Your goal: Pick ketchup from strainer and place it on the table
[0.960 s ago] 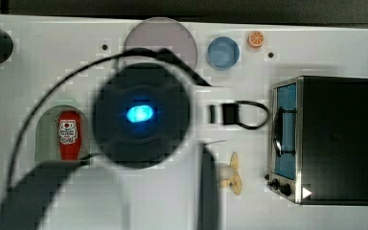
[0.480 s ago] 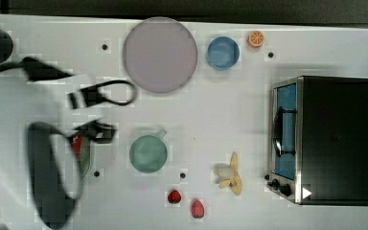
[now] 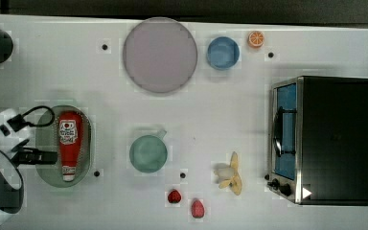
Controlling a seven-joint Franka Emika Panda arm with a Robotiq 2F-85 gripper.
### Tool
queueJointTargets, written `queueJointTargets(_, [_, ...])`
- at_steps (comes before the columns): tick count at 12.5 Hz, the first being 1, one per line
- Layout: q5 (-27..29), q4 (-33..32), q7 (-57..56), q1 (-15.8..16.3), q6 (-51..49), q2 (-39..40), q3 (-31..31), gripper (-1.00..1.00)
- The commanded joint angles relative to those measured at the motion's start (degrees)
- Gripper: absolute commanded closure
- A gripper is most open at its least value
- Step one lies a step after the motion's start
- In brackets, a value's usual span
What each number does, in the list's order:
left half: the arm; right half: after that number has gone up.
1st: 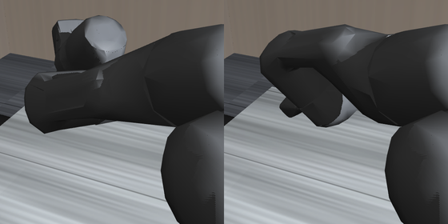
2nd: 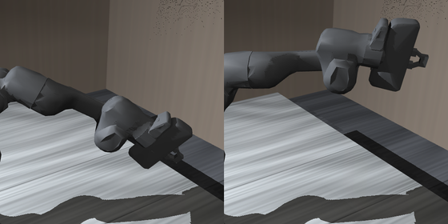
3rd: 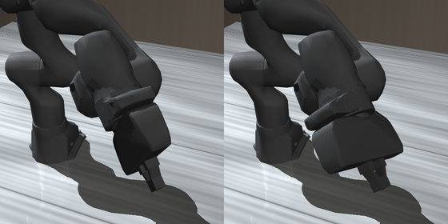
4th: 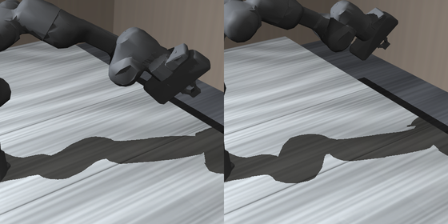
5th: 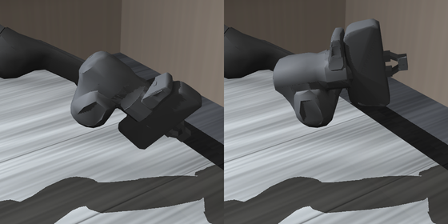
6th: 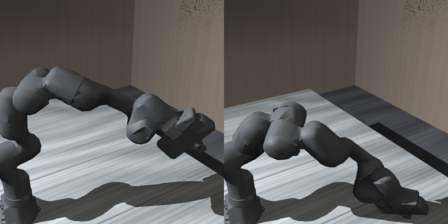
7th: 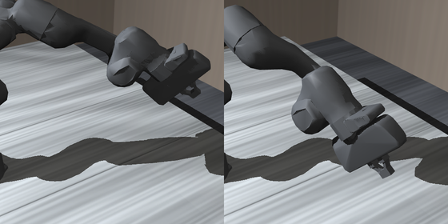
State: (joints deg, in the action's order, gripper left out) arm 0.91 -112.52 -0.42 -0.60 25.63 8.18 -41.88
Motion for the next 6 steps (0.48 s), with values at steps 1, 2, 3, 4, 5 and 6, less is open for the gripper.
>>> queueJointTargets(1, [-1.3,-4.1,3.1,0.2,9.9,2.5,-0.7,-1.00])
queueJointTargets(2, [-3.0,-6.4,3.5,0.6,14.2,3.8,-0.7,-1.00])
queueJointTargets(3, [-5.4,-8.5,4.7,0.8,18.2,5.2,-0.5,-1.00])
queueJointTargets(4, [-7.9,-10.3,6.9,0.8,22.2,6.8,-0.3,-1.00])
queueJointTargets(5, [-10.5,-11.6,9.5,0.8,25.7,8.6,-0.2,-1.00])
queueJointTargets(6, [-13.1,-12.3,11.4,0.8,28.2,10.6,0.0,-1.00])
